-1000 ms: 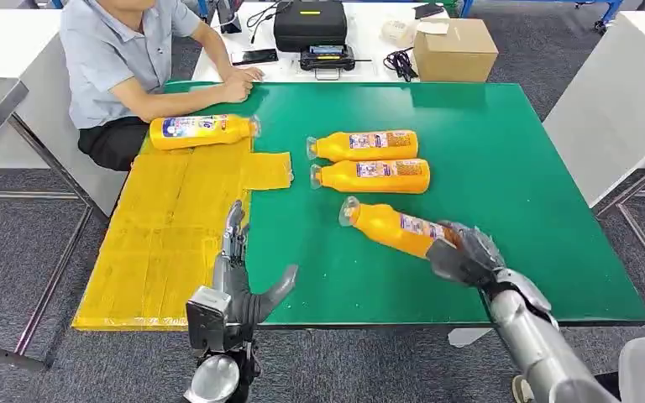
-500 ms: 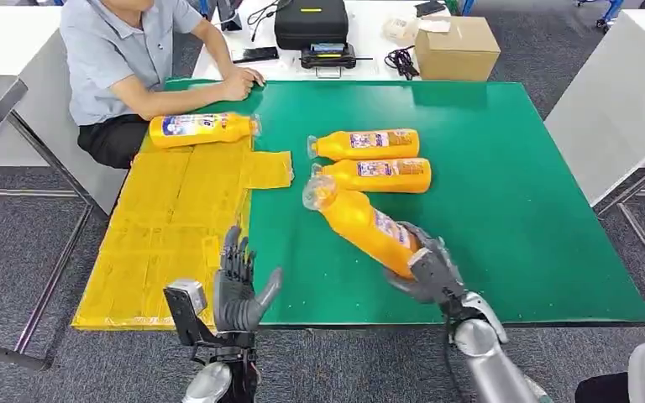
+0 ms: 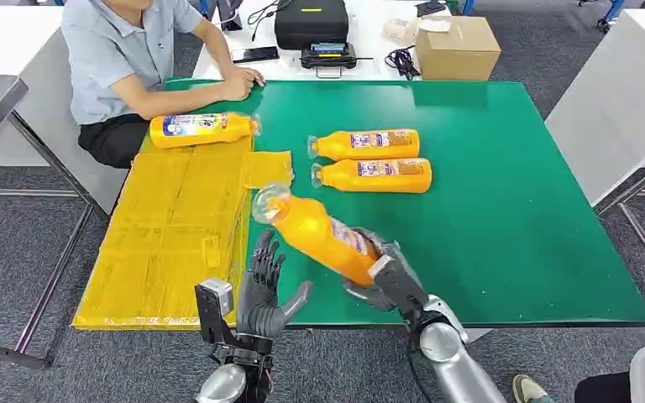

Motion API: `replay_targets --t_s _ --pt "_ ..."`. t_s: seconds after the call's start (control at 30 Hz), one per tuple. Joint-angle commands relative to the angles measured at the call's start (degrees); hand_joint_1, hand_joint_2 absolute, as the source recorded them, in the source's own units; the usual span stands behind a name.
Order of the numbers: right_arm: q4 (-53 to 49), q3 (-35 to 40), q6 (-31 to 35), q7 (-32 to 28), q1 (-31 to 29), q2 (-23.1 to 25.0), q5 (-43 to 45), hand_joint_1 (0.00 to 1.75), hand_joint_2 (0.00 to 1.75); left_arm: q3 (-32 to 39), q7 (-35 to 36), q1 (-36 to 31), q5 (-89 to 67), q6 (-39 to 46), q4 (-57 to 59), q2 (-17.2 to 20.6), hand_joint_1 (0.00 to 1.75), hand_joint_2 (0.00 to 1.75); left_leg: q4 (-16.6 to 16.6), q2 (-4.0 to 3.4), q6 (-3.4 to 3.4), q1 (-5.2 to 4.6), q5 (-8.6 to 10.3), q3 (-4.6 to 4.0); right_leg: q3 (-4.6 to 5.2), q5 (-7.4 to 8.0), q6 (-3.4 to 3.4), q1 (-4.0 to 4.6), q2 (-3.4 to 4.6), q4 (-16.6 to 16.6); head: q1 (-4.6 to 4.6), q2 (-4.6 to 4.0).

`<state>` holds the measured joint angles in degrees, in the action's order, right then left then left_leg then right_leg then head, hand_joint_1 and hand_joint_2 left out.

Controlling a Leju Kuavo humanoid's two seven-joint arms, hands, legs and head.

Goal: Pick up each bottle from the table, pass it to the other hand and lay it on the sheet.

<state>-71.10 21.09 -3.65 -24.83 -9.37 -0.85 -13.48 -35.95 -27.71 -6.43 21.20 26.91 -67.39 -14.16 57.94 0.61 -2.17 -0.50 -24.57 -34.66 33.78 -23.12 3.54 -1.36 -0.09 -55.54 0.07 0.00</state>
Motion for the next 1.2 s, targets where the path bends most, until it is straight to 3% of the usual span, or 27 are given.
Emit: replay_targets --t_s 0.03,0.53,1.0,1.03,1.07,1.2 --pt "9.48 9.36 0.59 0.66 -6.40 -0.06 -3.01 1.75 1.75 -4.06 -0.92 -4.42 -2.16 0.38 4.60 1.92 0.00 1.75 0.00 -0.28 0.16 0.13 -0.12 0.27 -0.22 -0.01 -0.20 0.14 0.24 0.07 0.02 0.00" --pt "9.37 12.57 1.97 0.75 -7.27 -0.43 -5.69 1.75 1.75 -3.68 -1.59 -6.47 -5.07 2.34 8.44 0.76 0.00 1.75 -0.01 -0.13 0.10 0.06 -0.04 0.12 -0.10 -0.02 -0.12 0.07 0.09 0.03 0.00 0.00" --pt "11.66 16.15 0.82 -0.64 -8.18 1.19 -4.32 1.75 1.75 0.76 -0.67 -5.63 4.19 -3.74 -0.04 0.30 0.00 1.75 0.03 -0.20 0.15 0.11 -0.11 0.15 -0.13 -0.06 -0.19 0.12 0.15 0.00 0.00 0.00" --pt "11.79 16.16 0.67 -0.67 -8.29 1.24 -4.05 1.75 1.75 0.69 -0.39 -5.45 5.05 -4.43 -0.79 0.62 0.24 1.75 0.03 -0.17 0.13 0.08 -0.09 0.11 -0.08 -0.04 -0.16 0.09 0.13 -0.01 0.02 0.00" --pt "11.94 16.12 0.46 -0.80 -8.47 1.35 -3.59 1.75 1.75 0.36 -0.92 -5.20 5.25 -4.92 -2.00 1.19 1.75 1.75 0.02 -0.16 0.09 0.07 -0.05 0.04 -0.01 -0.01 -0.11 0.07 0.12 0.00 0.02 0.00" --pt "11.98 16.06 0.38 -0.85 -8.53 1.39 -3.33 1.75 1.75 0.16 -1.63 -4.97 4.88 -4.81 -2.77 1.46 1.75 1.75 0.02 -0.22 0.15 0.11 -0.11 0.15 -0.12 -0.05 -0.19 0.12 0.17 0.01 0.00 0.00"
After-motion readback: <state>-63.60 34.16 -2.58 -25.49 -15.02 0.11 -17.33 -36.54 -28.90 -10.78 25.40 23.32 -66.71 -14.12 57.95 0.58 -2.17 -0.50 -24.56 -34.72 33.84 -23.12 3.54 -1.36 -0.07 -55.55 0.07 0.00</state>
